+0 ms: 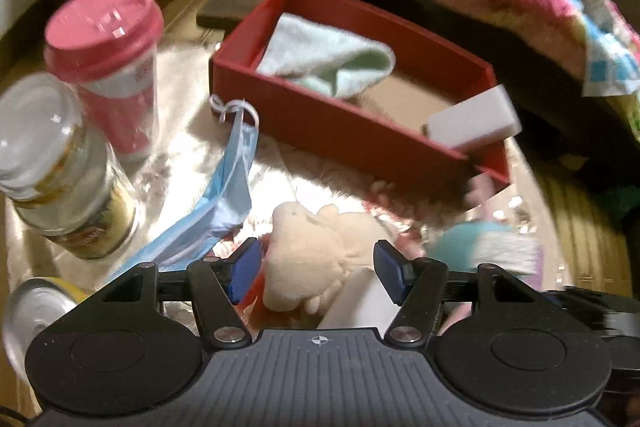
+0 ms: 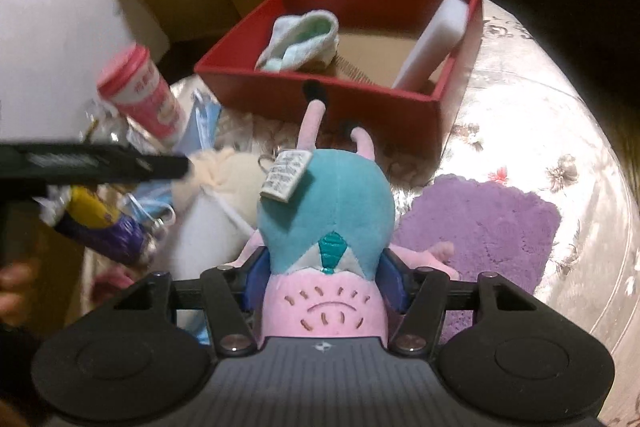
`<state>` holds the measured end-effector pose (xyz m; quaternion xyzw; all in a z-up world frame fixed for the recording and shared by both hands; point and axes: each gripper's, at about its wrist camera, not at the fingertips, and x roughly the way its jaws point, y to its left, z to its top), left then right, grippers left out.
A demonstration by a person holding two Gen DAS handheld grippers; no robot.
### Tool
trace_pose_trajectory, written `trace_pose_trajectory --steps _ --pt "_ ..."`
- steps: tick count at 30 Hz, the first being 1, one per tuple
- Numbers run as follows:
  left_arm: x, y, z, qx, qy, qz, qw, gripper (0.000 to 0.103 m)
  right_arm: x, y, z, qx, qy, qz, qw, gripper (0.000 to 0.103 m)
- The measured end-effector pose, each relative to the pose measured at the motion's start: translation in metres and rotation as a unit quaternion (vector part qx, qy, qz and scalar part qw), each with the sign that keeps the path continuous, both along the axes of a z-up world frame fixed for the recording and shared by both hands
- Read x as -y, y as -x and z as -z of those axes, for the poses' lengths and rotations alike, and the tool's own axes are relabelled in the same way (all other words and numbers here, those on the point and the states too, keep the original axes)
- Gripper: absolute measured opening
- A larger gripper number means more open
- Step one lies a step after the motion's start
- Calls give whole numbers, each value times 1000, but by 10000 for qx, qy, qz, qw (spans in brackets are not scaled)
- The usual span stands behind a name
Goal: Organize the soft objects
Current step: 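Grasp the teal-and-pink plush with the right tool while the left grasps the beige plush, then lift both plush toys and carry them over the red tray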
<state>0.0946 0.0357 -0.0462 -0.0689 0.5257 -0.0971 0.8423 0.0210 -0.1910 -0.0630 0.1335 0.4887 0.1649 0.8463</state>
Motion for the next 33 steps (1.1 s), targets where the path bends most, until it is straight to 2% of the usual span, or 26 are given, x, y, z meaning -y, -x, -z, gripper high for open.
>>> trace_pose_trajectory --steps 4,5,7,9,10,11,12,14,17,19,20,22,25,28,33 --pt "3 -11 22 -288 -13 -134 9995 63 5 -1 -4 20 -141 139 9998 29" --pt "3 -13 27 -332 9 -201 9992 66 4 0 -4 21 -149 123 9998 29" --pt "3 -19 34 -410 165 -318 9985 66 3 0 -4 -13 -195 109 9997 27" --pt "2 -19 33 -435 283 -395 9979 51 3 -1 -4 -16 -259 98 9996 20" --pt "2 -18 31 -429 339 -404 9977 49 3 -1 -5 14 -290 93 9995 14" --pt "2 -18 29 -389 302 -367 9981 42 3 -1 -7 55 -292 86 9995 11" --pt "4 -17 26 -327 200 -320 9988 40 2 -1 -9 110 -186 60 9997 7" --pt "6 -15 25 -337 186 -260 9989 37 0 -3 -9 167 -57 61 9998 7" --pt "9 -15 25 -333 215 -210 9990 36 6 -12 -1 -94 -424 187 9989 11" --pt "12 -18 29 -359 175 -254 9989 40 4 -20 4 -200 -414 240 9987 21" --pt "13 -20 31 -395 174 -217 9988 44 3 -25 6 -264 -433 278 9983 21" --pt "14 -23 36 -399 167 -308 9986 46 -2 -34 10 -369 -377 331 9981 27" --pt "10 -27 37 -472 300 -401 9976 41 -9 -39 15 -373 -211 396 9983 26" --pt "4 -24 27 -430 494 -430 9969 32 -10 -39 12 -354 -207 355 9985 23" --pt "-9 -14 -1 -138 833 -424 9955 31 3 -31 1 -232 -444 447 9977 22"
